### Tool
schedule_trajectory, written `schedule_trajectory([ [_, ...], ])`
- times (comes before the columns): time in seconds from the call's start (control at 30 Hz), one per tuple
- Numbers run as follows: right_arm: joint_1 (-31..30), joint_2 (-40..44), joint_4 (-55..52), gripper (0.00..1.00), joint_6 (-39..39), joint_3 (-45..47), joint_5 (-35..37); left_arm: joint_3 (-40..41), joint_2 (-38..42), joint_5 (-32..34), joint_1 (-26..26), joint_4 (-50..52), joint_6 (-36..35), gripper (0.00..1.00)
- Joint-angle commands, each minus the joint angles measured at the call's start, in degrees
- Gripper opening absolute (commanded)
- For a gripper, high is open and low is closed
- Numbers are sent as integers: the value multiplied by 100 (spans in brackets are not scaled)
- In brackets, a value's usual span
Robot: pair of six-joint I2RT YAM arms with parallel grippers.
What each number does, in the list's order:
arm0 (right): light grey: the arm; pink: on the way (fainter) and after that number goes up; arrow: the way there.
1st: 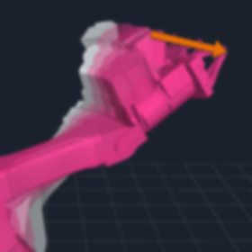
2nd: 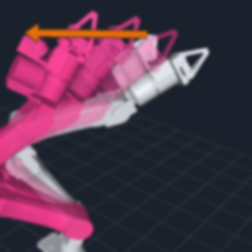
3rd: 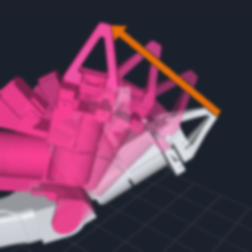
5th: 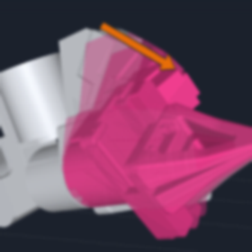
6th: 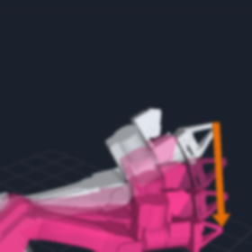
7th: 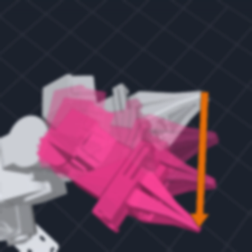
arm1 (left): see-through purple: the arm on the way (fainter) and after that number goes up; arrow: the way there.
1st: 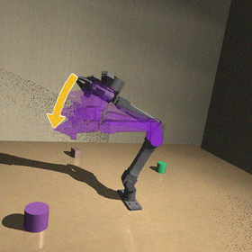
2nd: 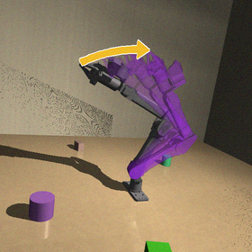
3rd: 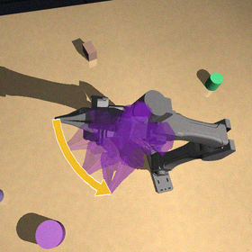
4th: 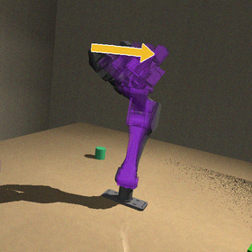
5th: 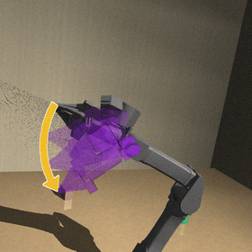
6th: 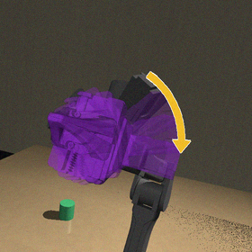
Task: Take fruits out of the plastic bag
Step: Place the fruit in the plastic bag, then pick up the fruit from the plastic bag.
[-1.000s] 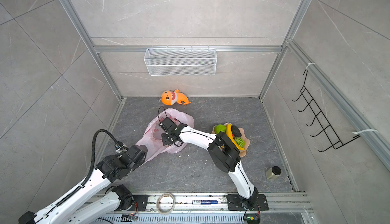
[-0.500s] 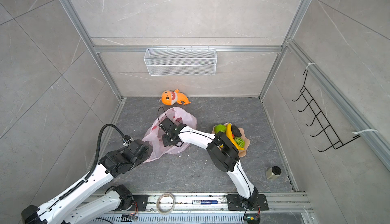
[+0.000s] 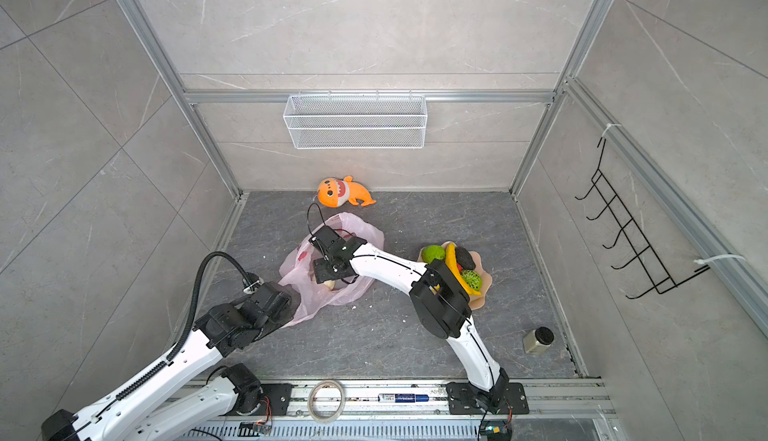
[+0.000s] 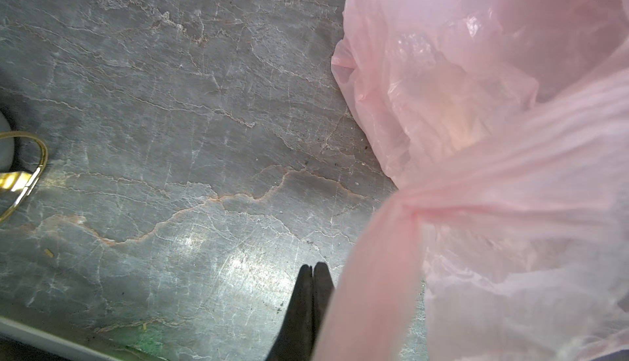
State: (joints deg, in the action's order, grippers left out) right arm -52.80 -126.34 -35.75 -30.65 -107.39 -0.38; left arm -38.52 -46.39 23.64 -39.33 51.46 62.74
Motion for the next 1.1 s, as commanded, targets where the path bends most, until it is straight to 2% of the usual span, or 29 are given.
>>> schedule_trajectory([
  [0.0,-34,-288,-255,70,-33,-266,43,11,117,-16,20,83,-163,0],
  [0.73,-181,-1227,-1052,66,198,-1317,135,87,374,21,17,232,-78,0],
  [1.07,-227,-1329,-1269,63,217,-1389,302,73,359,65,17,196,-57,0],
])
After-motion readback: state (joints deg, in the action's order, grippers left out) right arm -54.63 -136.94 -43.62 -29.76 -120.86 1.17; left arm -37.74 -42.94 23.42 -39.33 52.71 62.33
